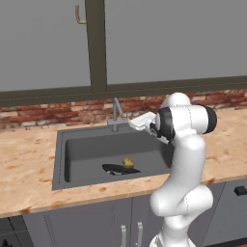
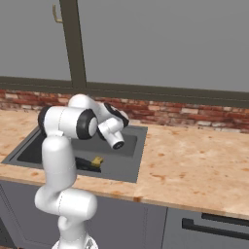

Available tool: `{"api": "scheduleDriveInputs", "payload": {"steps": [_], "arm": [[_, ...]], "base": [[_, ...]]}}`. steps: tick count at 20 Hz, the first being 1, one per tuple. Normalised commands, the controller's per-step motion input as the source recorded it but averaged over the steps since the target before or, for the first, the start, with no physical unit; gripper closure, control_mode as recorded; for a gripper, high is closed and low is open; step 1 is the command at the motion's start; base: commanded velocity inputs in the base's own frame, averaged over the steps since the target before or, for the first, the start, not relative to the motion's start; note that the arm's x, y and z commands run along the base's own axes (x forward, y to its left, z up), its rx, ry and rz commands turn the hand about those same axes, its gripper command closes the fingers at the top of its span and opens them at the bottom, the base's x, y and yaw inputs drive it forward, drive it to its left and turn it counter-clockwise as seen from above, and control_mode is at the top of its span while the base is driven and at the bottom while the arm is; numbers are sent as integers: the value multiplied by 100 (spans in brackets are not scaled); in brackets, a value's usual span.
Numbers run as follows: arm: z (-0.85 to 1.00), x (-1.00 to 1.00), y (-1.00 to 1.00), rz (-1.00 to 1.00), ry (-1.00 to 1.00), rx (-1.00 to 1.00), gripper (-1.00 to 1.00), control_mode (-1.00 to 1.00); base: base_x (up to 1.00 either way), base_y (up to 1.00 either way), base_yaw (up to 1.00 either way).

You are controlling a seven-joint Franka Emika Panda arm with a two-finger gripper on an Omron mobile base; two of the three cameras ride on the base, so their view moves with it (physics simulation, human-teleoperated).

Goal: Pick the pan and sponge and place them into the sink. Then turn on the water.

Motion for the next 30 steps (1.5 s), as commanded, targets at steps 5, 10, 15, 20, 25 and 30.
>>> {"api": "scheduleDriveInputs", "payload": {"steps": [5,10,15,20,25,30], "arm": [[-5,23,5,-5,2,0,-100,-100],[-11,20,5,-1,8,0,-100,-100],[-11,24,1,0,9,0,-100,-100],[-8,24,0,0,7,0,-100,-100],[-17,22,2,0,7,0,-100,-100],[-18,21,1,0,5,0,-100,-100]], "base": [[0,0,0],[0,0,0],[0,0,0],[0,0,0],[0,0,0],[0,0,0]]}}
